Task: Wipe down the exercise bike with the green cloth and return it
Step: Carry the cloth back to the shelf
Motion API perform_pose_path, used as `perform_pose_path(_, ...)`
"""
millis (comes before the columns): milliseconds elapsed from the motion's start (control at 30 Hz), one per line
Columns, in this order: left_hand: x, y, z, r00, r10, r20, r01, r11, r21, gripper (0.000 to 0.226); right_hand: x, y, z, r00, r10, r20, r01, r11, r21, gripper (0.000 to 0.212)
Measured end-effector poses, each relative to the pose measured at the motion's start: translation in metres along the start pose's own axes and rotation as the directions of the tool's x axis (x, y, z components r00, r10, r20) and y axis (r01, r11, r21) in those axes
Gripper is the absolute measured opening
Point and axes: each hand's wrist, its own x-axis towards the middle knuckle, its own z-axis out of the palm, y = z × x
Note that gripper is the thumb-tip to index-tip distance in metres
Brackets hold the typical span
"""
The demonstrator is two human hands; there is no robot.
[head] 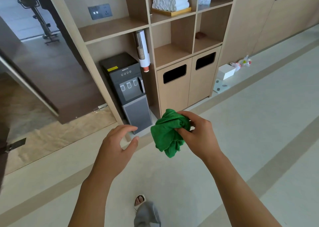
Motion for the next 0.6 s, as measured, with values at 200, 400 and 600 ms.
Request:
perform_pose_path(200, 0.081, -0.058, -0.017, 0.999, 0.033, 0.005, -0.033, 0.999, -0.037, 0.028, 0.072, 0.001, 0.053, 1.0, 0.009, -0.025, -0.01, 0.999, -0.051, 0.04)
perform_pose_path(400, 0.175, -0.117, -0.061, 0.996, 0.068, -0.053, -0.071, 0.996, -0.052, 0.024, 0.152, -0.019, 0.115, 0.999, 0.031, -0.034, -0.034, 0.995, -0.093, 0.041)
perform_pose_path(600, 0.231, -0.164, -0.086, 0.993, 0.116, -0.017, -0.117, 0.989, -0.086, 0.029, 0.207, -0.026, 0.172, 0.999, 0.031, -0.034, -0.035, 0.994, -0.102, 0.042)
